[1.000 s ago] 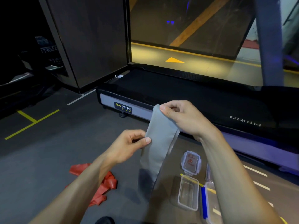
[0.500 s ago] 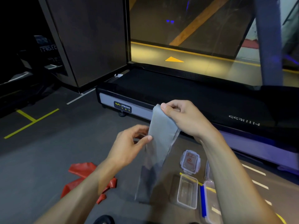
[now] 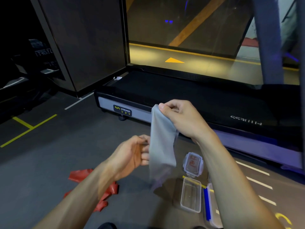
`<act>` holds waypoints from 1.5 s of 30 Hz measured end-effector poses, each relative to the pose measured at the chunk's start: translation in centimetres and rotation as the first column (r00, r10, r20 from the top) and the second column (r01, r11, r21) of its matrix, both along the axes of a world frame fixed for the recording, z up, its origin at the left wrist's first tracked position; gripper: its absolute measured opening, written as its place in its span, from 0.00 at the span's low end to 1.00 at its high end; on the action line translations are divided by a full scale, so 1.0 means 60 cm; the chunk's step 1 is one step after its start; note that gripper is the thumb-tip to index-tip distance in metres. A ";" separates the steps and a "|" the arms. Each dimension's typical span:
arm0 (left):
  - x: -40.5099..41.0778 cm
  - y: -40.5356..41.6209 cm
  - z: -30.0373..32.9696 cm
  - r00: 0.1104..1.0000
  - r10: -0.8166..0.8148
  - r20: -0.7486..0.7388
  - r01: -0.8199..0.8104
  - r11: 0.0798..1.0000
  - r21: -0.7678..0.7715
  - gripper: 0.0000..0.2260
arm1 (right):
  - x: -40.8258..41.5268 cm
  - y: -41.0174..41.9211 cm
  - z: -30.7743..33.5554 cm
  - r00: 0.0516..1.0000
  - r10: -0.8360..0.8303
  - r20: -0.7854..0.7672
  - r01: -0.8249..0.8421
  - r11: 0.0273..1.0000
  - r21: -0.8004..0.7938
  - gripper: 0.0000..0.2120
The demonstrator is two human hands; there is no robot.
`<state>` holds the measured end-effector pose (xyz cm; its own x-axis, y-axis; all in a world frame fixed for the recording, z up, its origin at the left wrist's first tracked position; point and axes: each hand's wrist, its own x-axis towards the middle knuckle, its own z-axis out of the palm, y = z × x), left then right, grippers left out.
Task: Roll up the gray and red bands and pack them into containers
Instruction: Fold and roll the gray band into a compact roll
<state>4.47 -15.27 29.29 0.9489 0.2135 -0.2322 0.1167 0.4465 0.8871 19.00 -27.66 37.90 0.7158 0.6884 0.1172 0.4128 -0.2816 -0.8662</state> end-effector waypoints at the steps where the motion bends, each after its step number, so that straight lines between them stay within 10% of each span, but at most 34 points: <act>1: 0.007 -0.001 -0.006 0.996 0.079 -0.053 -0.075 0.995 0.065 0.08 | -0.002 0.001 0.003 1.000 -0.001 -0.001 0.001 1.000 0.008 0.14; 7: 0.021 0.024 -0.045 0.993 0.071 -0.090 -0.016 0.861 0.508 0.22 | -0.012 0.004 0.005 0.995 0.090 0.035 -0.089 0.995 -0.034 0.13; 11: 0.021 0.032 -0.041 0.999 0.032 -0.004 -0.017 0.633 0.774 0.10 | -0.024 0.009 0.003 0.986 0.157 0.058 -0.154 0.986 -0.060 0.14; 20: 0.012 0.017 -0.021 0.994 -0.055 0.094 -0.008 0.827 0.563 0.05 | -0.031 0.007 0.012 0.976 0.219 0.020 -0.218 0.976 -0.023 0.14; 45: 0.014 0.011 -0.050 0.989 -0.055 0.136 0.009 0.948 0.317 0.13 | 0.005 -0.015 0.013 0.991 0.125 0.056 -0.115 0.981 -0.155 0.22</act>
